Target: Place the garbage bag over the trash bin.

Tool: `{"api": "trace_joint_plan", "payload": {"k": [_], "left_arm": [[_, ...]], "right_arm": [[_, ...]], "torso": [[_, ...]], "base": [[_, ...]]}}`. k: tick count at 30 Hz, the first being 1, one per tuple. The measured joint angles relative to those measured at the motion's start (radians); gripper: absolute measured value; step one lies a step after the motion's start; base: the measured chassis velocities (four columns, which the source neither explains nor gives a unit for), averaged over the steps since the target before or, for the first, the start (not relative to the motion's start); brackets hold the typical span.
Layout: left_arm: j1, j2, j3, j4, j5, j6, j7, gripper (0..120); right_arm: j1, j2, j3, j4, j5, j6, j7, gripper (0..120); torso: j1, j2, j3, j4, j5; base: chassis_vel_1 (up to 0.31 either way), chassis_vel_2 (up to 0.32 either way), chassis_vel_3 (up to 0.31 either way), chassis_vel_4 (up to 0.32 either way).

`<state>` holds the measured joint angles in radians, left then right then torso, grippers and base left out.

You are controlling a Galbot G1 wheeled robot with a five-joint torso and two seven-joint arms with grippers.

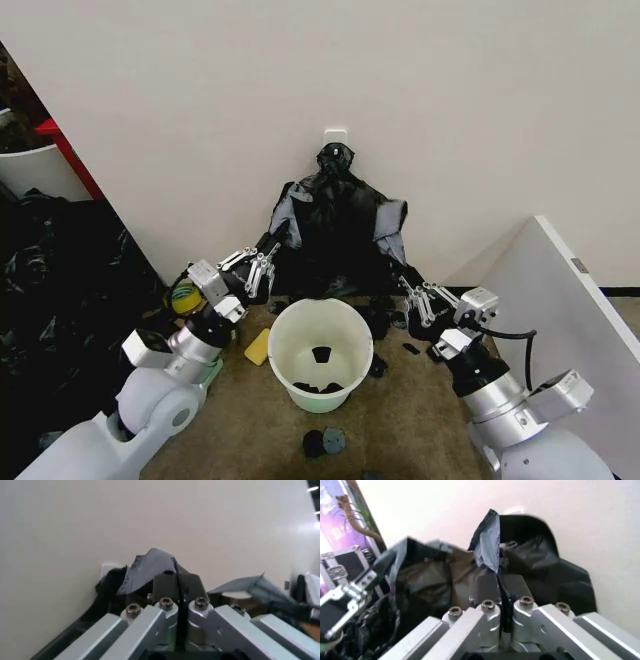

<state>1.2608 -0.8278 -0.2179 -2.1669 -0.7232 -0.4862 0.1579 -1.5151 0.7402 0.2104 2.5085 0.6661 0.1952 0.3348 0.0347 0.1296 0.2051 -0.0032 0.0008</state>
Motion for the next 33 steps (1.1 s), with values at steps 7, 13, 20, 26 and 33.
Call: {"api": "trace_joint_plan", "payload": {"k": [7,13,20,26,33], "left_arm": [[0.02,-0.036,0.031,0.049,0.021,0.002,-0.008,0],[0.039,-0.045,0.05,0.077,0.058,-0.001,-0.005,0],[0.063,-0.038,0.052,0.09,0.091,-0.013,-0.002,0],[0.078,-0.022,0.039,0.087,0.098,-0.016,-0.002,0],[0.104,0.008,0.024,0.095,0.153,-0.01,-0.037,0]], "right_arm": [[0.014,0.028,-0.012,-0.03,-0.048,-0.025,0.066,0],[0.002,0.068,-0.056,-0.072,-0.082,-0.032,0.077,0],[-0.02,0.099,-0.107,-0.083,-0.119,-0.061,0.1,0],[-0.032,0.109,-0.132,-0.085,-0.129,-0.08,0.108,0],[-0.023,0.09,-0.131,-0.095,-0.1,-0.063,0.076,0]], "torso": [[0.0,0.0,0.0,0.0,-0.0001],[0.0,0.0,0.0,-0.0001,0.0],[0.0,0.0,0.0,0.0,-0.0001],[0.0,0.0,0.0,-0.0001,-0.0001],[0.0,0.0,0.0,-0.0001,-0.0002]], "base": [[0.0,0.0,0.0,0.0],[0.0,0.0,0.0,0.0],[0.0,0.0,0.0,0.0],[0.0,0.0,0.0,0.0],[0.0,0.0,0.0,0.0]]}}
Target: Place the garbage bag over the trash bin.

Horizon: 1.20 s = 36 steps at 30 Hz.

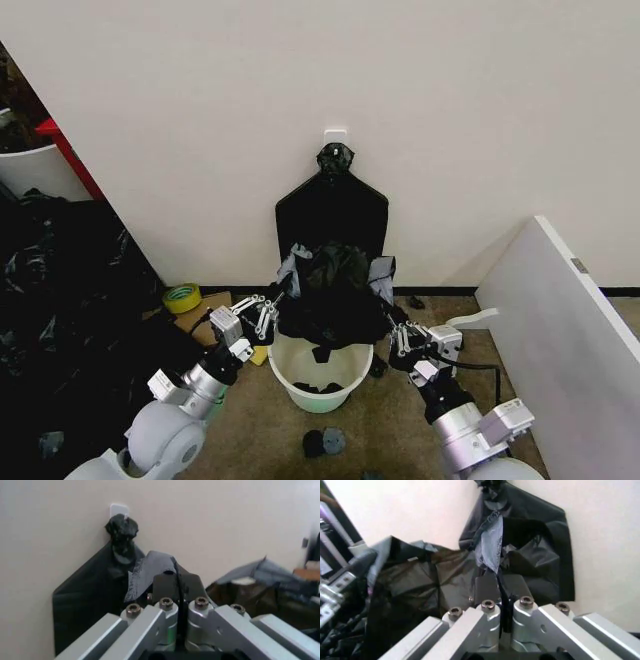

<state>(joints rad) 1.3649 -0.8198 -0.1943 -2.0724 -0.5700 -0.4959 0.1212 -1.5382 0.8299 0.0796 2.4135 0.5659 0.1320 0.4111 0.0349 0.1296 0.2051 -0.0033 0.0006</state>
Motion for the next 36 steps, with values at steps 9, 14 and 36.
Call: {"api": "trace_joint_plan", "payload": {"k": [9,14,36], "left_arm": [[0.02,0.014,0.039,0.024,0.063,0.099,-0.108,0],[0.018,0.024,0.049,0.028,0.063,0.152,-0.146,0],[0.137,0.259,0.108,-0.272,-0.031,0.544,-0.519,0]], "right_arm": [[0.04,0.007,-0.033,-0.074,0.018,-0.047,0.01,0],[0.041,0.018,-0.068,-0.087,0.016,-0.116,0.07,0],[0.023,-0.077,-0.141,0.053,0.215,-0.396,0.298,0]], "torso": [[0.0,0.0,0.0,0.0,0.0002],[0.0,0.0,0.0,0.0,0.0001],[0.0,0.0,0.0,0.0001,0.0002]], "base": [[0.0,0.0,0.0,0.0],[0.0,0.0,0.0,0.0],[0.0,0.0,0.0,0.0]]}}
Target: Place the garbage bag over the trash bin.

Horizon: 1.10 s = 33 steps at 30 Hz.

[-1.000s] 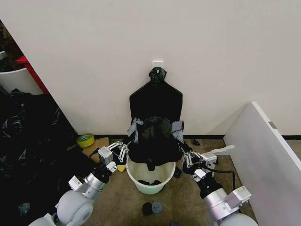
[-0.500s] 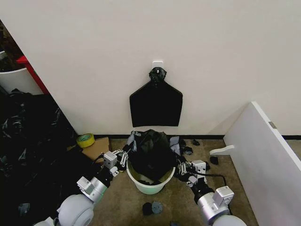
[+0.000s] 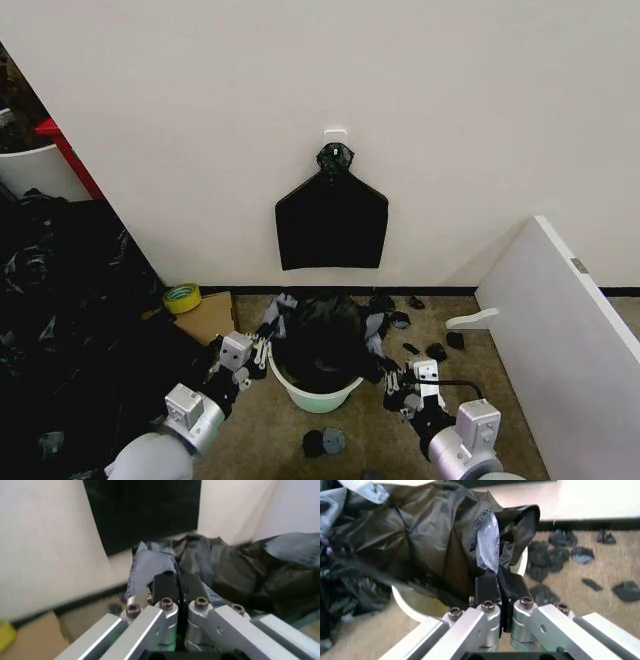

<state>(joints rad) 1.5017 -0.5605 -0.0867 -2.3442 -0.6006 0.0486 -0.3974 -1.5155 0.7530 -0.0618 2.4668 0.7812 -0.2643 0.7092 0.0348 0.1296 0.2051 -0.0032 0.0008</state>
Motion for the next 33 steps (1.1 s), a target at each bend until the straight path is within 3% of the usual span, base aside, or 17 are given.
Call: {"api": "trace_joint_plan", "payload": {"k": [6,11,21,33], "left_arm": [[0.004,0.058,0.001,-0.074,-0.132,0.155,-0.096,0],[-0.027,0.063,0.039,-0.07,-0.184,0.232,-0.173,0],[-0.125,0.007,0.163,0.031,-0.172,0.251,-0.211,0],[-0.119,0.031,0.207,0.042,-0.099,0.255,-0.206,0]], "right_arm": [[0.009,-0.003,-0.034,-0.02,0.016,-0.018,0.015,0],[0.018,-0.005,-0.065,-0.047,0.003,-0.033,0.018,0],[0.055,0.019,-0.117,-0.165,-0.125,-0.108,0.013,0],[0.038,-0.006,-0.108,-0.245,-0.324,-0.145,-0.093,0]], "torso": [[0.0,0.0,0.0,-0.0001,0.0],[0.0,0.0,0.0,-0.0001,0.0],[0.0,0.0,0.0,-0.0001,0.0001],[0.0,0.0,0.0,-0.0001,0.0001]], "base": [[0.0,0.0,0.0,0.0],[0.0,0.0,0.0,0.0],[0.0,0.0,0.0,0.0],[0.0,0.0,0.0,0.0]]}}
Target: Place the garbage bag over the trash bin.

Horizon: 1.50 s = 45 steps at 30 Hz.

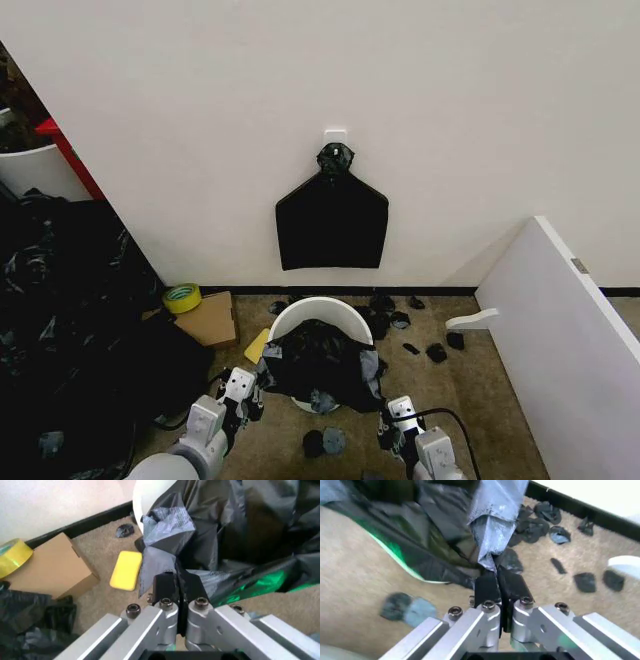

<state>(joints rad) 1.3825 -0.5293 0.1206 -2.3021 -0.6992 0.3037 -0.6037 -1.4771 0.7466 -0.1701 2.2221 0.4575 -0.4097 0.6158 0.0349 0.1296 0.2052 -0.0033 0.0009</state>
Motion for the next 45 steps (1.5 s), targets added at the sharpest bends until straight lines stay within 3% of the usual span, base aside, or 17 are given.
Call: {"api": "trace_joint_plan", "payload": {"k": [9,24,36,39,43,45], "left_arm": [[0.017,0.016,0.01,0.011,0.027,0.023,-0.009,0],[-0.027,-0.02,0.089,0.065,0.034,0.095,-0.031,0],[-0.065,-0.068,0.108,0.135,0.031,0.086,-0.04,0],[-0.065,-0.072,0.11,0.136,0.03,0.082,-0.04,0],[-0.059,-0.074,0.107,0.124,0.03,0.077,-0.044,0],[-0.057,-0.073,0.106,0.121,0.03,0.077,-0.044,0]], "right_arm": [[-0.004,-0.015,0.017,-0.017,-0.054,-0.009,-0.046,0],[-0.008,0.001,0.001,-0.125,-0.241,0.038,-0.138,0],[-0.006,0.024,0.072,-0.292,-0.54,0.238,-0.257,0],[-0.008,0.026,0.083,-0.308,-0.547,0.265,-0.268,0],[-0.009,0.037,0.107,-0.344,-0.507,0.406,-0.313,0],[-0.01,0.038,0.111,-0.349,-0.502,0.429,-0.325,0]], "torso": [[0.0,0.0,0.0,0.0,-0.0001],[0.0,0.0,0.0,0.0,-0.0001],[0.0,0.0,0.0,0.0,-0.0001],[0.0,0.0,0.0,0.0,-0.0001],[0.0,0.0,0.0,0.0,0.0],[0.0,0.0,0.0,0.0,-0.0001]], "base": [[0.0,0.0,0.0,0.0],[0.0,0.0,0.0,0.0],[0.0,0.0,0.0,0.0],[0.0,0.0,0.0,0.0],[0.0,0.0,0.0,0.0],[0.0,0.0,0.0,0.0]]}}
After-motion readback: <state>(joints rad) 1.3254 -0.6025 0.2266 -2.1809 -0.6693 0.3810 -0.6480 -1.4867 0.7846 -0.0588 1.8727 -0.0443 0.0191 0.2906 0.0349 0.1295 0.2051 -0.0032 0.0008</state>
